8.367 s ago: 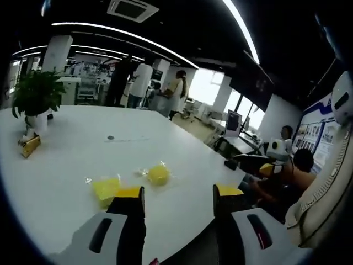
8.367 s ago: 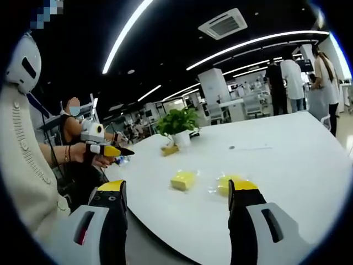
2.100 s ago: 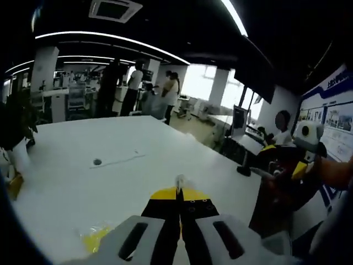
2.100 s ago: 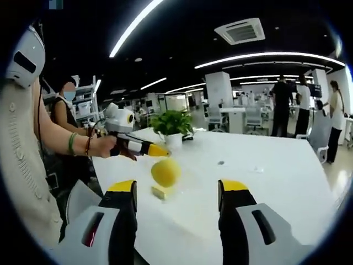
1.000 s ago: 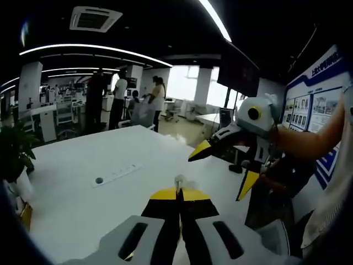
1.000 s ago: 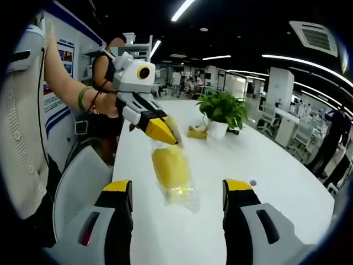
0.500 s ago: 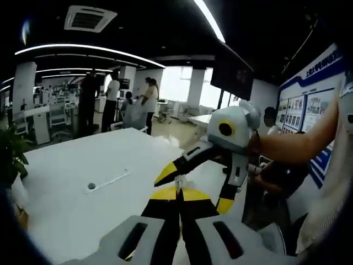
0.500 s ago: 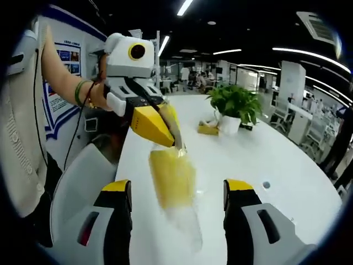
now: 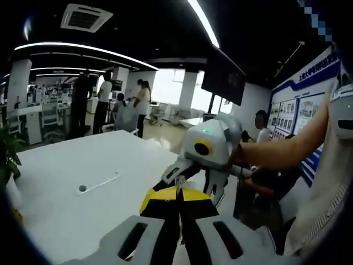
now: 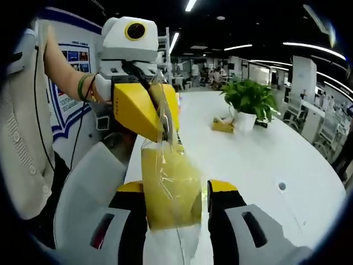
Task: Compare the silicone blocks by pressing each to a similar depth, holding the contact briefly, and releasing to observe deformation and rebound differences across the visible hardness samples.
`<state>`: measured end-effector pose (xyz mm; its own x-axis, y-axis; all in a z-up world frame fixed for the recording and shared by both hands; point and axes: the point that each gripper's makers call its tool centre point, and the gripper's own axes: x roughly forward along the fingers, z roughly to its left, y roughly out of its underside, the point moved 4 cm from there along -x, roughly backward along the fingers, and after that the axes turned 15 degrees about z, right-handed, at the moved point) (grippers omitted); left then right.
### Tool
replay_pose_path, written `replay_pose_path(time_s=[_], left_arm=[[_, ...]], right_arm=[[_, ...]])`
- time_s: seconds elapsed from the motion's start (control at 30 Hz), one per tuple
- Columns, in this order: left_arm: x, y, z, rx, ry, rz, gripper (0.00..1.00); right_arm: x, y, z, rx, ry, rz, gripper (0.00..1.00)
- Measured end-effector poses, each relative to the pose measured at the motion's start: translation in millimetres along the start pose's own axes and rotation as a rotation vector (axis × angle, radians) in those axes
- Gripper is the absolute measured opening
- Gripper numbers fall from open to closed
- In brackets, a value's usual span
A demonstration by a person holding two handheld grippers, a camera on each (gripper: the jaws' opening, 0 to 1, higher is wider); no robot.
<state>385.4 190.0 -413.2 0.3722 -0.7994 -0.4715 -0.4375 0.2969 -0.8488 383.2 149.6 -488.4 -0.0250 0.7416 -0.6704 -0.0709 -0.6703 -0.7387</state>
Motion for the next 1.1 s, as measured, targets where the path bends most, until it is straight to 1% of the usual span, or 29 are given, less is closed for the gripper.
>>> replay_pose_path(time_s=[0.03,0.17,0.2,0.33,0.37,0.47,0.53,0.57,0.7,0.73,0.77,0.8,0.87,1.1], left_arm=[[-0.1,-0.1,-0.9,-0.003,0.003,0.000,0.00],[-2.6,0.5,-6.2,0.004,0.004,-0.006,0.00],[-3.6,0.1,-7.2,0.003,0.006,-0.010,0.00],[-8.0,-4.0,-13.6,0.009,0.013,-0.030,0.00],[-9.6,-4.8,-18.2,0.021,0.015,-0.036,0.00],[-12.0,-8.3,-23.6,0.036,0.019,-0.039,0.00],[-13.4,-10.4,-26.7,0.070,0.013,-0.039,0.00],[-13.8,-10.8,-27.9,0.072,0.011,-0.039,0.00],[-15.9,-11.5,-31.5,0.082,0.008,-0.041,0.00],[-16.3,-11.4,-32.1,0.082,0.009,-0.042,0.00],[-17.1,-11.3,-32.1,0.083,0.007,-0.043,0.00],[-17.2,-11.2,-32.4,0.083,0.008,-0.043,0.00],[-18.4,-10.6,-34.3,0.084,0.008,-0.044,0.00],[-23.0,-11.6,-37.7,0.093,0.001,-0.051,0.00]], right_arm=[[-0.1,0.4,0.0,0.004,0.002,0.002,0.31],[-1.5,-2.1,3.9,0.000,-0.002,-0.004,0.28],[-2.9,-3.5,5.0,-0.017,0.009,-0.009,0.27],[-8.0,-7.9,7.5,-0.008,0.008,-0.014,0.22],[-10.3,-9.4,9.0,-0.001,0.001,-0.018,0.20],[-14.7,-13.4,12.5,0.003,-0.006,-0.029,0.15],[-16.6,-15.3,15.4,0.005,-0.014,-0.025,0.13],[-17.2,-15.6,15.7,0.004,-0.012,-0.023,0.12],[-18.9,-17.4,18.7,-0.004,-0.005,-0.018,0.10],[-18.9,-17.5,17.2,-0.004,-0.008,-0.015,0.10],[-18.8,-17.5,17.6,0.015,-0.018,-0.012,0.10],[-18.8,-17.4,19.4,0.006,-0.018,-0.009,0.10],[-19.2,-17.5,19.6,0.015,-0.015,-0.007,0.10],[-20.7,-20.6,24.7,-0.001,-0.023,-0.006,0.10]])
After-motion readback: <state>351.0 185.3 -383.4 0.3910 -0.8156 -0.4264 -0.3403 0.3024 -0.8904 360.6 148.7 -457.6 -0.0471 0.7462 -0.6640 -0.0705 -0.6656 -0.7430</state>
